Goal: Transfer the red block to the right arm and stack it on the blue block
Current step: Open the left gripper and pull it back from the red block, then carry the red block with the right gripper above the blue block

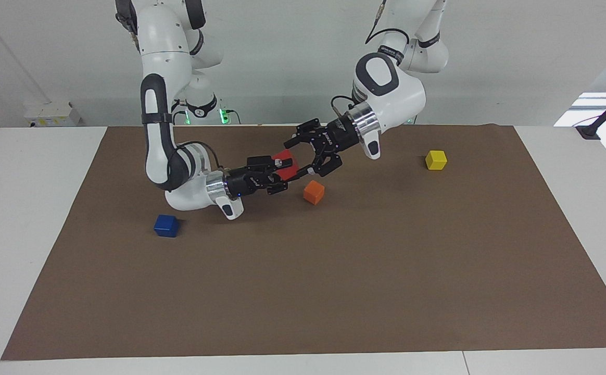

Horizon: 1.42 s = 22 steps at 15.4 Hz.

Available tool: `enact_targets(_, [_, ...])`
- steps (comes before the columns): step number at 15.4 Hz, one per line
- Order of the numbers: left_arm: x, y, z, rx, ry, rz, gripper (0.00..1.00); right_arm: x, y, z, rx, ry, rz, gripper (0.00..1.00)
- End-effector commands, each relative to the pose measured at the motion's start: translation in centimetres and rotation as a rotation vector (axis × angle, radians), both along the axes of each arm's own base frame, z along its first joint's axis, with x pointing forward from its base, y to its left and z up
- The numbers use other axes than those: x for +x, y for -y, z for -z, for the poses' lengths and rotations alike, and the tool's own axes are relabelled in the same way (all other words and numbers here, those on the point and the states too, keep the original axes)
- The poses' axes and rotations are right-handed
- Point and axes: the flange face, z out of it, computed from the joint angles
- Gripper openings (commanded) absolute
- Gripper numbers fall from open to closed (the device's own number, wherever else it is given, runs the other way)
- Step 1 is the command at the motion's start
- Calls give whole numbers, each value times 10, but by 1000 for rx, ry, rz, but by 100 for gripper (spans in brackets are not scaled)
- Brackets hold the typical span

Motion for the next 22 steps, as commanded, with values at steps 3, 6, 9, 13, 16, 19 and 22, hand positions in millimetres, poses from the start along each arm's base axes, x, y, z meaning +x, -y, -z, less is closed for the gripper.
enact_targets(3, [31, -89, -11, 21, 56, 71, 100, 1, 0, -4, -25, 10, 18, 0])
enact_targets(6, [39, -134, -8, 92, 62, 147, 100, 17, 6, -30, -87, -43, 55, 0])
enact_targets(9, [38, -164, -1, 227, 88, 260, 100, 32, 12, -59, -188, -78, 74, 0])
enact_targets(13, [36, -216, 12, 413, 186, 416, 100, 50, 30, -112, -433, -117, 77, 0])
enact_targets(16, [37, -247, 15, 532, 331, 574, 100, 65, 60, -137, -602, -151, 95, 0])
enact_targets(19, [37, -271, 17, 686, 490, 799, 100, 76, 85, -160, -805, -157, 116, 0])
enact_targets(22, [40, -284, 16, 804, 557, 959, 100, 85, 114, -174, -1085, -96, 147, 0])
